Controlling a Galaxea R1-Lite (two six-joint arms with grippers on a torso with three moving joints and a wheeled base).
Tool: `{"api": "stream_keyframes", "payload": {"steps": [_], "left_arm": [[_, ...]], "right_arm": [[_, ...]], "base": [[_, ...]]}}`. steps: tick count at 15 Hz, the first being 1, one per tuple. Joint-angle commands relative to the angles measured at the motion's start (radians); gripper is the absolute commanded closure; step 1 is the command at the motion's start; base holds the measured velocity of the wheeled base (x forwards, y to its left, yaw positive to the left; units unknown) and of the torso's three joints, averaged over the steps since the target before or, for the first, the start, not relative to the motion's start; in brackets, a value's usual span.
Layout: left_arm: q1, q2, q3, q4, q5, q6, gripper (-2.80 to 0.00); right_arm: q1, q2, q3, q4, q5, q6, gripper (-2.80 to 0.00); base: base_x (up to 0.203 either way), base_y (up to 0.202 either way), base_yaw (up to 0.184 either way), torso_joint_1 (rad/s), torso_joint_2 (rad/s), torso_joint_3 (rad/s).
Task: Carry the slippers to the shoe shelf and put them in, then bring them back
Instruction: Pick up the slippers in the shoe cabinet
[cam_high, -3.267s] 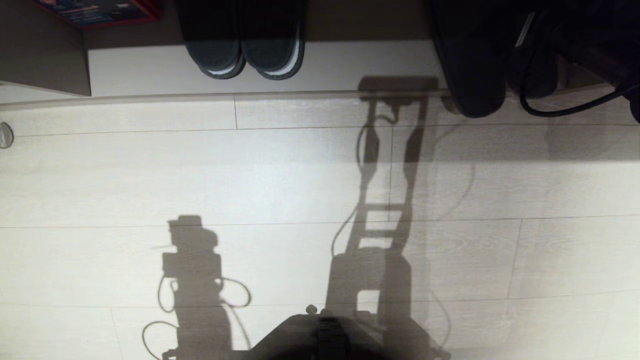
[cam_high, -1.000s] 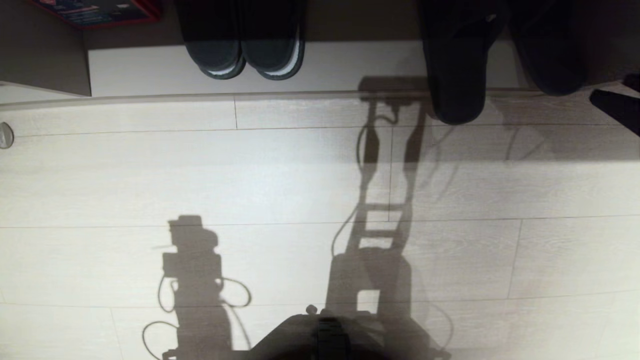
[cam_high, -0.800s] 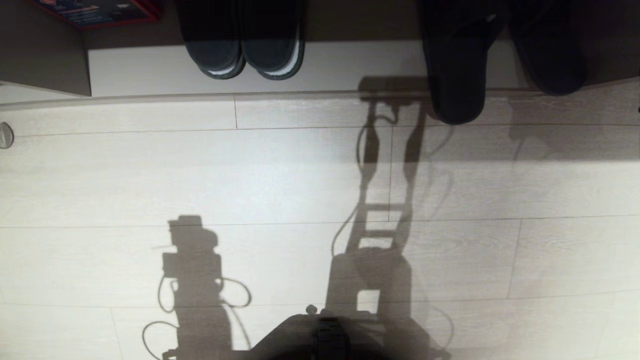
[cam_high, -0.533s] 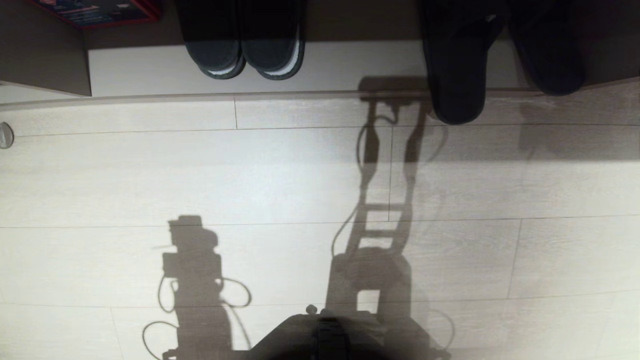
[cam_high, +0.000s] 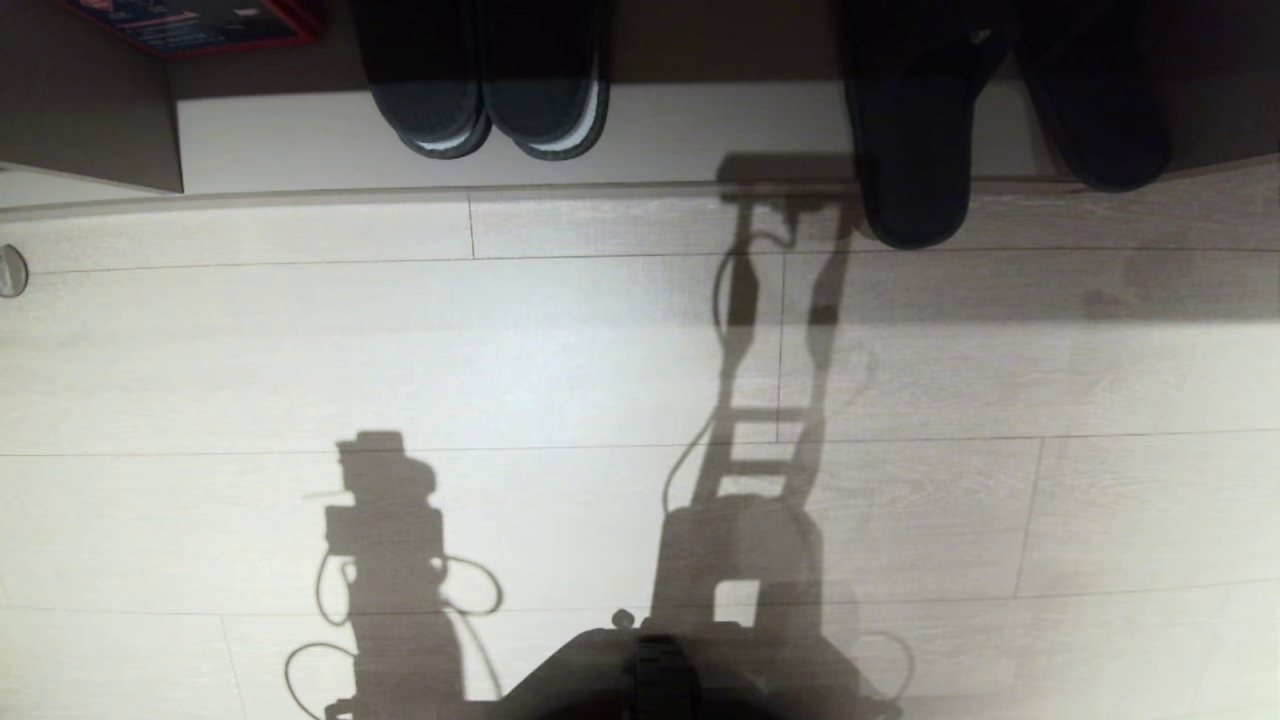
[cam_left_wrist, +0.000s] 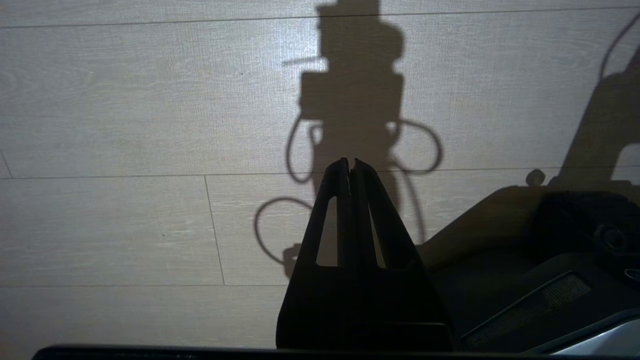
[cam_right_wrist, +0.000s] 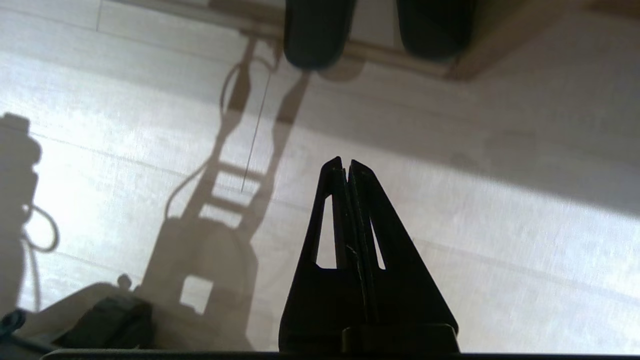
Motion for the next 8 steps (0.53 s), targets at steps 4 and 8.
{"api": "stream_keyframes", "payload": {"steps": [4, 8], "left_arm": [[0.001, -0.001, 0.001, 0.000, 0.000, -0.001, 0.00], [0.000, -0.002, 0.002, 0.000, 0.000, -0.002, 0.00]], "right_arm": [[-0.022, -0.242, 0.230, 0.050, -0.005, 0.031, 0.00], [-0.024, -0.287, 0.410, 0.042, -0.055, 0.042, 0.00]], "base": [[0.000, 0.000, 0.000, 0.000, 0.00, 0.000], [0.000, 0.000, 0.000, 0.000, 0.00, 0.000]]}}
